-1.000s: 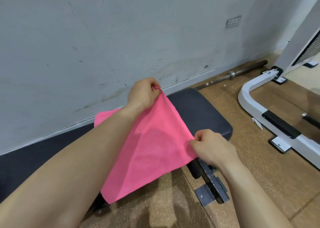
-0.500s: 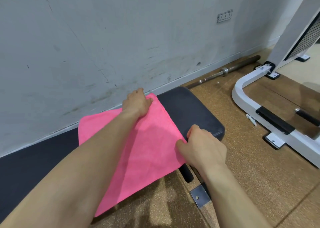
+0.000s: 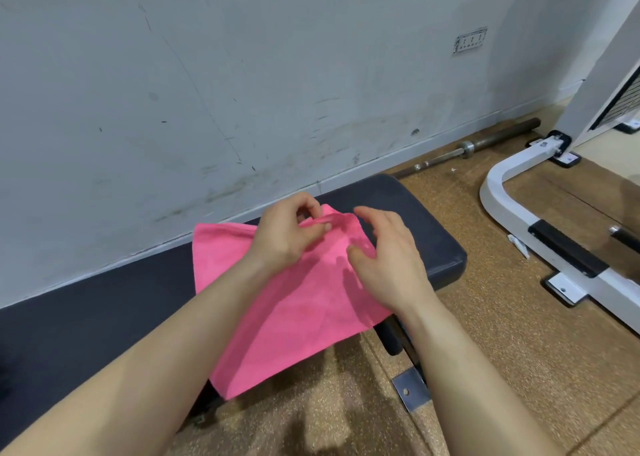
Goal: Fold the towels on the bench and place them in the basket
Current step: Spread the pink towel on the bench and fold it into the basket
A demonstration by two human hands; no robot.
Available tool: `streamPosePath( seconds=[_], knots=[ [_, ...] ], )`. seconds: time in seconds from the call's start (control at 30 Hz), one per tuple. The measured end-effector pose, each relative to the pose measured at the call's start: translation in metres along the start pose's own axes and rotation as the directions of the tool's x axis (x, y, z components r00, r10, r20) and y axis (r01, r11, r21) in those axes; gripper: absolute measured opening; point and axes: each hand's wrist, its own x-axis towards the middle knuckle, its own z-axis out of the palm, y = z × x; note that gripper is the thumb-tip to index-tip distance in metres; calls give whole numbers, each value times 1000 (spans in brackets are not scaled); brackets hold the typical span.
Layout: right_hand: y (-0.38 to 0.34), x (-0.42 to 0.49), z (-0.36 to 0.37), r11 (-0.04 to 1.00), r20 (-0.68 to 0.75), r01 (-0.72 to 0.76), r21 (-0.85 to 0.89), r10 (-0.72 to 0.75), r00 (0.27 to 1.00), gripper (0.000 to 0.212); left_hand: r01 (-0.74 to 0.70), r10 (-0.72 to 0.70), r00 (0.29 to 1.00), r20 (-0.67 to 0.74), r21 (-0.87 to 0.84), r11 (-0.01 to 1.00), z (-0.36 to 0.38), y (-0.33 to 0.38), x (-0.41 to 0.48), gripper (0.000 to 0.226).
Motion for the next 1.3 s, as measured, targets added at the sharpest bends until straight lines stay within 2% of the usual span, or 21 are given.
streamPosePath(
  seconds=[0.07, 0.17, 0.27, 0.33, 0.5, 0.77, 0.97, 1.07, 1.17, 1.3],
  knots=[
    [-10, -3, 3, 995, 11, 94, 13, -95, 995, 60, -19, 21, 1000, 14, -79, 997, -10, 9, -20, 21],
    [-20, -4, 5, 981, 7, 196, 17, -196, 981, 39, -45, 47, 999, 15, -145, 988, -23, 22, -42, 17],
    [-29, -7, 2, 962, 37, 181, 204, -192, 981, 13, -41, 42, 999, -1, -202, 978, -33, 25, -54, 13],
    [-34, -8, 0, 935, 33, 171, 310, -190, 981, 6, -46, 43, 999, -17, -224, 973, -40, 26, -59, 9],
    [-38, -7, -1, 898, 56, 166, 407, -206, 977, 7, -39, 33, 999, -27, -258, 965, -49, 33, -67, 8],
    [-36, 0, 1, 910, 84, 115, 399, -162, 983, 7, -29, 0, 995, -96, -299, 954, -55, 37, -68, 13],
    [-43, -1, -3, 886, 45, 159, 436, -198, 979, 9, -12, -33, 990, -136, -317, 948, -50, 42, -67, 11],
    [-45, 1, -4, 894, 1, 177, 411, -195, 981, 3, -42, 2, 989, -150, -263, 964, -50, 44, -70, 13],
    [-48, 2, -3, 906, -18, 193, 377, -202, 979, 6, -70, 58, 989, -138, -84, 994, -51, 38, -73, 13],
    [-58, -2, -1, 922, -49, 264, 284, -261, 964, 8, -33, 46, 996, -81, 156, 987, -66, 11, -78, 6]
  ],
)
